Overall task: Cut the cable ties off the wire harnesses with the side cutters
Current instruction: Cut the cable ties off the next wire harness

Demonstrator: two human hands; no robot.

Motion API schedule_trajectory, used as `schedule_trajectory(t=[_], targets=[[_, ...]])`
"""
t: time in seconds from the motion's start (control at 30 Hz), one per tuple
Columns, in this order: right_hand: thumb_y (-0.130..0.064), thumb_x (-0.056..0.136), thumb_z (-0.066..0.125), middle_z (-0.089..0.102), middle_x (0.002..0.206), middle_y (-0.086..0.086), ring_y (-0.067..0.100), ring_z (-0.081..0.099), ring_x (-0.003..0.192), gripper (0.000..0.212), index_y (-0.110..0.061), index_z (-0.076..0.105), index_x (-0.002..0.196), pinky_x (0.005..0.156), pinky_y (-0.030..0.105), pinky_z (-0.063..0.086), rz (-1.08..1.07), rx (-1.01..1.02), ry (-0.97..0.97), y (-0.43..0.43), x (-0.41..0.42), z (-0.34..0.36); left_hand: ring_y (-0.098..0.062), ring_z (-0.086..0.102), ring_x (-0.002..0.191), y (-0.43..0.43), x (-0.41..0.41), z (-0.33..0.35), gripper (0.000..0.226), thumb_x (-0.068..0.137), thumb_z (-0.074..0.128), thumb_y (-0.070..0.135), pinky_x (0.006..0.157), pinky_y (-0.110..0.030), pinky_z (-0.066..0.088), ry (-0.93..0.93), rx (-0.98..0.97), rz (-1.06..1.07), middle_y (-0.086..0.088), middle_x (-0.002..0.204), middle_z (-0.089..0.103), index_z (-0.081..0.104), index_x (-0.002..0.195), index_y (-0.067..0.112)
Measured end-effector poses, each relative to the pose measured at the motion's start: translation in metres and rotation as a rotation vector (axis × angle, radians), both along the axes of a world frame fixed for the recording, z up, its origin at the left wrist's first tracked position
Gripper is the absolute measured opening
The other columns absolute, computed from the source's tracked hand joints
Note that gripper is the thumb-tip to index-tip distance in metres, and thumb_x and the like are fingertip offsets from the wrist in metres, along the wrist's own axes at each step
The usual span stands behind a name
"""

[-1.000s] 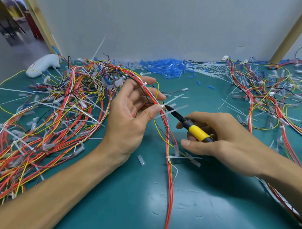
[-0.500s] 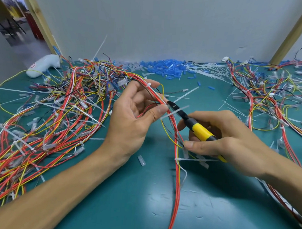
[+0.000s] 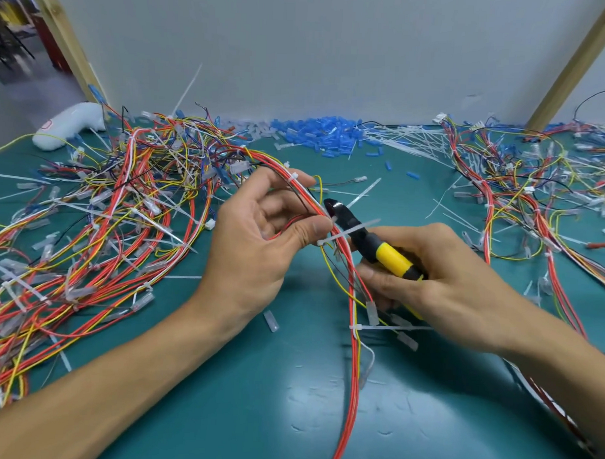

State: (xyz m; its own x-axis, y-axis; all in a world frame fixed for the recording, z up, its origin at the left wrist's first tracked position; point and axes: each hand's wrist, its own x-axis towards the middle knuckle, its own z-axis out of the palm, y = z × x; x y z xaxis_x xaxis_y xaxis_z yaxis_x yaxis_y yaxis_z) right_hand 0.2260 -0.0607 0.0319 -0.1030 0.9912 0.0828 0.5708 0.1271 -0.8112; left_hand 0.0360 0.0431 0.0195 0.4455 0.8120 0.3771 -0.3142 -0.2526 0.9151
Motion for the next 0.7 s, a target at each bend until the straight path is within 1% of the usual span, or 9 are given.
schedule_trajectory(t=[0.1, 0.23, 0.3, 0.37, 0.47, 0.53, 0.6, 0.67, 0.7], targets=[[-0.024, 0.107, 0.064, 0.058, 0.067, 0.008, 0.026, 0.051, 0.061, 0.027, -0.008, 0.059, 0.086, 0.059, 0.036, 0.044, 0.015, 0.006, 0.007, -0.001, -0.001, 0.003, -0.008, 0.067, 0.075, -0.002, 0.000, 0.001, 0.034, 0.075, 0.077, 0.007, 0.072, -0.018, 0.054, 0.011, 0.024, 0.011, 0.007, 0.078, 0.071, 0.061, 0.104, 0.010], [-0.035, 0.102, 0.063, 0.042, 0.074, 0.014, 0.030, 0.037, 0.068, 0.029, -0.008, 0.060, 0.092, 0.059, 0.035, 0.032, 0.028, 0.068, -0.023, 0.000, -0.005, 0.005, -0.012, 0.068, 0.071, -0.001, -0.001, -0.001, 0.027, 0.080, 0.077, 0.006, 0.067, -0.023, 0.057, 0.028, 0.060, 0.051, 0.005, 0.077, 0.072, 0.063, 0.102, 0.007], [-0.030, 0.102, 0.063, 0.039, 0.072, 0.013, 0.026, 0.034, 0.064, 0.027, -0.010, 0.057, 0.085, 0.056, 0.032, 0.030, 0.026, 0.043, 0.047, -0.002, -0.008, 0.003, -0.015, 0.067, 0.066, -0.001, 0.000, -0.003, 0.021, 0.082, 0.078, 0.004, 0.061, -0.029, 0.058, 0.035, 0.063, 0.075, 0.003, 0.075, 0.073, 0.065, 0.098, 0.006], [-0.021, 0.103, 0.064, 0.037, 0.069, 0.012, 0.020, 0.032, 0.060, 0.029, -0.007, 0.053, 0.080, 0.052, 0.028, 0.031, 0.022, -0.022, 0.166, -0.004, -0.010, 0.001, -0.014, 0.065, 0.063, -0.001, 0.000, -0.005, 0.018, 0.082, 0.078, 0.000, 0.059, -0.029, 0.058, 0.038, 0.059, 0.088, 0.004, 0.074, 0.073, 0.068, 0.096, 0.006], [-0.022, 0.099, 0.065, 0.040, 0.064, 0.017, 0.017, 0.037, 0.055, 0.030, -0.007, 0.052, 0.077, 0.049, 0.026, 0.033, 0.001, -0.034, 0.166, -0.004, -0.009, 0.000, -0.011, 0.060, 0.066, 0.000, 0.000, -0.007, 0.026, 0.084, 0.078, 0.004, 0.060, -0.027, 0.054, 0.052, 0.062, 0.059, 0.008, 0.076, 0.070, 0.072, 0.109, 0.001], [-0.024, 0.098, 0.065, 0.048, 0.061, 0.017, 0.016, 0.044, 0.051, 0.028, -0.009, 0.055, 0.076, 0.048, 0.022, 0.038, -0.010, -0.013, 0.138, -0.004, -0.010, 0.001, -0.014, 0.053, 0.072, 0.001, -0.001, -0.008, 0.041, 0.084, 0.078, 0.009, 0.063, -0.028, 0.049, 0.055, 0.014, -0.004, 0.006, 0.081, 0.066, 0.070, 0.125, 0.008], [-0.025, 0.096, 0.065, 0.049, 0.061, 0.017, 0.016, 0.045, 0.051, 0.027, -0.009, 0.056, 0.076, 0.048, 0.020, 0.040, -0.022, -0.014, 0.121, -0.004, -0.012, 0.003, -0.013, 0.048, 0.077, 0.003, -0.001, -0.008, 0.051, 0.084, 0.075, 0.009, 0.068, -0.027, 0.043, 0.021, -0.101, -0.096, 0.007, 0.086, 0.064, 0.066, 0.134, 0.016], [-0.023, 0.095, 0.066, 0.047, 0.059, 0.017, 0.016, 0.043, 0.050, 0.027, -0.008, 0.055, 0.075, 0.046, 0.024, 0.040, -0.021, -0.037, 0.133, -0.004, -0.012, 0.003, -0.011, 0.051, 0.080, 0.003, -0.003, -0.008, 0.050, 0.083, 0.072, 0.007, 0.074, -0.029, 0.038, -0.027, -0.216, -0.186, 0.007, 0.092, 0.068, 0.068, 0.132, 0.017], [-0.022, 0.095, 0.066, 0.045, 0.058, 0.017, 0.017, 0.043, 0.048, 0.026, -0.008, 0.055, 0.075, 0.045, 0.025, 0.040, -0.017, -0.050, 0.149, -0.004, -0.012, 0.003, -0.010, 0.054, 0.082, 0.003, -0.003, -0.008, 0.045, 0.082, 0.073, 0.007, 0.076, -0.031, 0.038, -0.041, -0.248, -0.207, 0.008, 0.095, 0.070, 0.072, 0.126, 0.018]])
